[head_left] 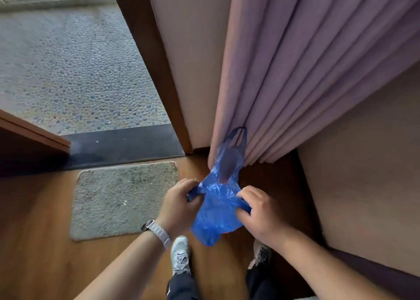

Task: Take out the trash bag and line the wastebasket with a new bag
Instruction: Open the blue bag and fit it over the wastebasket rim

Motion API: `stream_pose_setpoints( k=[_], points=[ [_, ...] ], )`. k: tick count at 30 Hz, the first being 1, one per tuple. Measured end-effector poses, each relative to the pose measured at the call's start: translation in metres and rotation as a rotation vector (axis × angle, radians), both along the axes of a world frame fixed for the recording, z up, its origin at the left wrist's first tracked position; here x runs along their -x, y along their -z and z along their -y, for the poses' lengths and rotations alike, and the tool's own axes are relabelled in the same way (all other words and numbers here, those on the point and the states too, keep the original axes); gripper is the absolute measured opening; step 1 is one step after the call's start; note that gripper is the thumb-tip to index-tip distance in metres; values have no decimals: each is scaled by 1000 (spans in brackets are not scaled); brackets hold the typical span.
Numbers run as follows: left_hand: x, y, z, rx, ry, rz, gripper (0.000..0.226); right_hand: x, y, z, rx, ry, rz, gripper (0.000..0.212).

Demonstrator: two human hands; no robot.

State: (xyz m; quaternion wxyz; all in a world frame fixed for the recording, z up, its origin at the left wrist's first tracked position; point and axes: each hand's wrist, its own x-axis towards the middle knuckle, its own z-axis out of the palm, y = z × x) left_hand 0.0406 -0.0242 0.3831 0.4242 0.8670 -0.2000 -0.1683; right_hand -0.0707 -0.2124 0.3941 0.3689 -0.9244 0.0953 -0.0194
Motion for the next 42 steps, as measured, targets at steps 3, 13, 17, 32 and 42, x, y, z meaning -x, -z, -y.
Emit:
stream_pose_setpoints(
  k=[3, 13, 17, 32, 42],
  points=[
    [2, 43, 13, -41, -68, -24, 15, -4, 53, 16, -31, -19, -14, 9],
    [13, 216, 30, -16, -214, -140, 18, 2, 233, 25, -65, -34, -135, 10],
    [22, 283, 25, -20, -265, -240, 18, 14, 282, 17, -36, -12, -164, 15],
    [33, 453, 10, -112, -165, -365, 23, 19, 439, 0, 54, -94, -279, 15],
    [31, 497, -7, -110, 209, -16, 75, 21, 501, -5, 114, -233, -268, 14]
  ],
)
